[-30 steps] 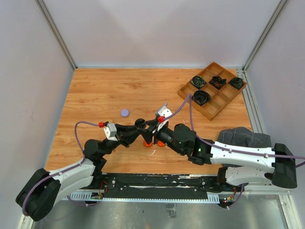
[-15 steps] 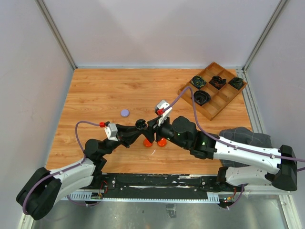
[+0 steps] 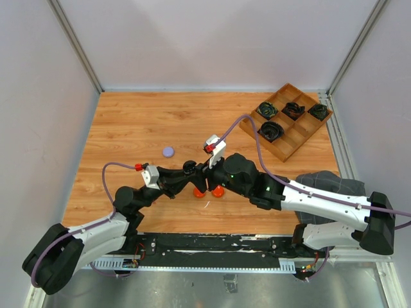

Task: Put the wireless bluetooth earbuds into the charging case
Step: Place the earbud in the charging case, then close the charging case.

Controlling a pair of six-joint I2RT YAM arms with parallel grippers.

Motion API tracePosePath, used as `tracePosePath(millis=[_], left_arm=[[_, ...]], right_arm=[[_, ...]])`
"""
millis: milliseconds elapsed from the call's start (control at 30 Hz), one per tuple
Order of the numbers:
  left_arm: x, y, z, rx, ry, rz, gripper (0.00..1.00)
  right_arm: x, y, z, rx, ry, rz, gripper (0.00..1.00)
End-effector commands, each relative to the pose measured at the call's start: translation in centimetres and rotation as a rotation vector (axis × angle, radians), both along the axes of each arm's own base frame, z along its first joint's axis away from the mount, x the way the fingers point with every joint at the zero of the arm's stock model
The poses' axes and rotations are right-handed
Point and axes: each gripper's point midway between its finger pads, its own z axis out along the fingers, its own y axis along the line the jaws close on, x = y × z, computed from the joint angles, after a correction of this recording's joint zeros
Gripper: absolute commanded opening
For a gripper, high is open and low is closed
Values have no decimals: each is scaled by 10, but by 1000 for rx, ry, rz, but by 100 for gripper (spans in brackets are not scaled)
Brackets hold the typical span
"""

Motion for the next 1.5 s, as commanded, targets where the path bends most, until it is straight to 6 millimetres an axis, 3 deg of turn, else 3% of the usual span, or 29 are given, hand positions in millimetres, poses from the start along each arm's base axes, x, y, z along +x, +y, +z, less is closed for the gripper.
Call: tracePosePath(millis=[0,567,800,1000,1200,1467], left_arm=[[-7,1,-12,13,9,-14,0],[-6,-2,-15,25,26,-29,0],[-8,-5,-15,34,20,-52,0],[-10,-10,-18,53,24,-82,0],[-13,-19,-18,70,26,-142,0],[-10,-31,-5,55,31,-201,0]], right_arm=[[-4,11,20,55,16,43,52],[-21,31,37,117,35,170,52],[-6,13,37,54,-21,136,54],[5,-10,38,-20,-34,231,67],[13,-21,22,-44,13,336,81],[20,-20,-11,-60,115,468,85]])
